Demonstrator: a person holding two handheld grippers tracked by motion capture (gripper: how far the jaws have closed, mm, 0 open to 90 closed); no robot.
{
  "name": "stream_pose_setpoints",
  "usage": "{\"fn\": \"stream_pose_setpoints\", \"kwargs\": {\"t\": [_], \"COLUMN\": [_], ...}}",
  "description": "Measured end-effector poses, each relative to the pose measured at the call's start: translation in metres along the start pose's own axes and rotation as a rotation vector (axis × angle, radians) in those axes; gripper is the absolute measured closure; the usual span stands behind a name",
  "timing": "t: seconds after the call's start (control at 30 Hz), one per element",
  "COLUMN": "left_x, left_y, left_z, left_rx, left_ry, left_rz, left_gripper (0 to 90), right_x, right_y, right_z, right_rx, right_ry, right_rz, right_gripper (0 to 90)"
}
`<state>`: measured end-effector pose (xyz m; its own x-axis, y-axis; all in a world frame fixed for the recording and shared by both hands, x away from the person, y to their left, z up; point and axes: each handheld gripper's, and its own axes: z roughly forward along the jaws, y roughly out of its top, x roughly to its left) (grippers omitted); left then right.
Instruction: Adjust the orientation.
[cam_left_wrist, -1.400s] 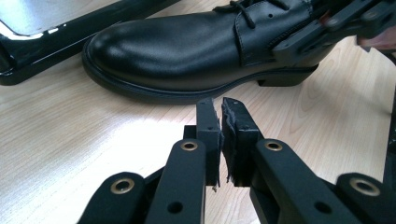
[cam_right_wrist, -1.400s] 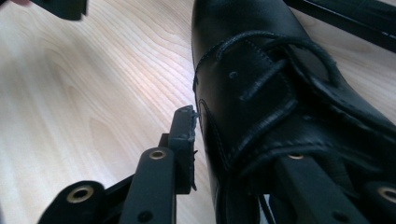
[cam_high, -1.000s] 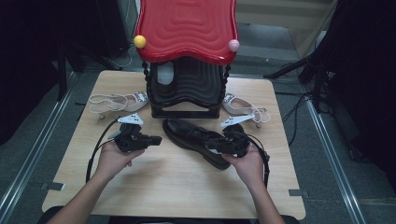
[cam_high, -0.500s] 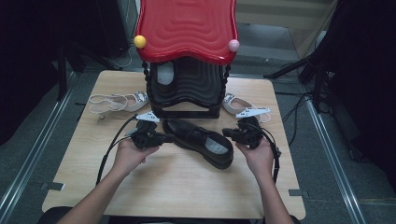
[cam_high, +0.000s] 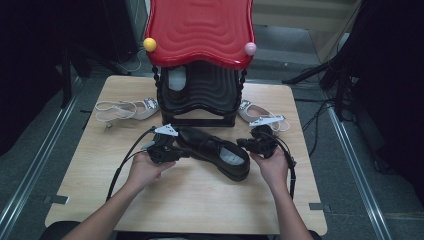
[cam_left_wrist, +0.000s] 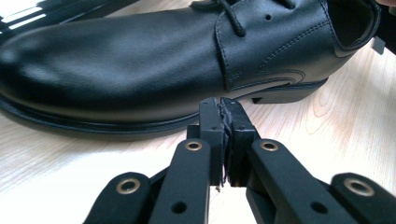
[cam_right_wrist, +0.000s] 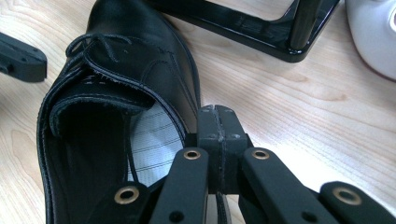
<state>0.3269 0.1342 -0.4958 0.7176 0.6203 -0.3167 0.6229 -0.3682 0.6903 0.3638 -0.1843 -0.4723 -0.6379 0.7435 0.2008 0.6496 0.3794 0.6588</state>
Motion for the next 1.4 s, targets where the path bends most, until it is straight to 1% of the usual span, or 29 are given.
{"fn": "stream_pose_setpoints", "kwargs": {"t": [0.07, 0.1, 0.13, 0.17, 0.23, 0.33, 0.43, 0.53, 0.6, 0.63, 0.7, 0.8, 0.9, 1.03, 1.17, 1.3, 1.4], "left_x": [-0.002, -0.003, -0.005, -0.005, -0.007, -0.007, -0.005, -0.002, -0.001, -0.001, -0.001, 0.002, 0.005, 0.007, 0.008, 0.009, 0.009], "left_y": [-0.001, -0.001, -0.001, -0.001, -0.001, -0.002, -0.003, -0.003, -0.002, -0.002, -0.002, -0.001, -0.001, 0.001, 0.003, 0.006, 0.007], "left_z": [0.003, 0.004, 0.005, 0.006, 0.008, 0.011, 0.015, 0.018, 0.020, 0.021, 0.022, 0.021, 0.020, 0.021, 0.022, 0.025, 0.027], "left_rx": [0.009, 0.013, 0.016, 0.018, 0.012, 0.023, 0.033, 0.031, 0.031, 0.028, 0.032, 0.030, 0.027, 0.031, 0.035, 0.036, 0.035], "left_ry": [0.001, 0.005, 0.002, 0.002, -0.007, -0.016, -0.022, -0.043, -0.048, -0.054, -0.056, -0.059, -0.062, -0.058, -0.058, -0.068, -0.076], "left_rz": [0.003, 0.014, 0.022, 0.028, 0.023, 0.027, 0.016, -0.007, -0.011, -0.014, -0.013, -0.016, -0.020, -0.027, -0.022, -0.022, -0.024], "left_gripper": [88.9, 89.2, 89.3, 89.3, 89.3, 89.1, 87.3, 88.0, 88.1, 88.1, 88.1, 87.4, 87.5, 87.5, 87.5, 87.4, 87.4], "right_x": [0.001, 0.002, 0.003, 0.004, 0.006, 0.008, 0.010, 0.015, 0.019, 0.020, 0.023, 0.029, 0.035, 0.042, 0.046, 0.049, 0.050], "right_y": [-0.001, -0.001, -0.002, -0.002, -0.003, -0.004, -0.006, -0.009, -0.010, -0.011, -0.013, -0.017, -0.020, -0.023, -0.027, -0.032, -0.033], "right_z": [0.000, 0.000, 0.000, 0.000, 0.000, -0.001, -0.001, 0.000, -0.001, 0.000, -0.001, -0.002, -0.002, -0.003, -0.004, -0.006, -0.008], "right_rx": [0.005, 0.008, 0.013, 0.014, 0.016, 0.016, 0.022, 0.021, 0.025, 0.020, 0.021, 0.017, 0.011, 0.012, 0.004, -0.003, -0.006], "right_ry": [0.005, 0.012, 0.010, 0.009, 0.005, 0.008, 0.027, 0.030, 0.033, 0.035, 0.041, 0.032, 0.036, 0.032, 0.036, 0.030, 0.028], "right_rz": [0.001, 0.005, 0.004, -0.005, -0.013, -0.007, -0.004, -0.010, -0.005, -0.012, 0.001, -0.002, 0.028, 0.040, 0.050, 0.065, 0.067], "right_gripper": [90.0, 90.0, 90.0, 90.0, 90.0, 90.0, 90.0, 90.0, 90.0, 90.0, 90.0, 90.0, 90.0, 90.0, 90.0, 90.0, 90.0]}}
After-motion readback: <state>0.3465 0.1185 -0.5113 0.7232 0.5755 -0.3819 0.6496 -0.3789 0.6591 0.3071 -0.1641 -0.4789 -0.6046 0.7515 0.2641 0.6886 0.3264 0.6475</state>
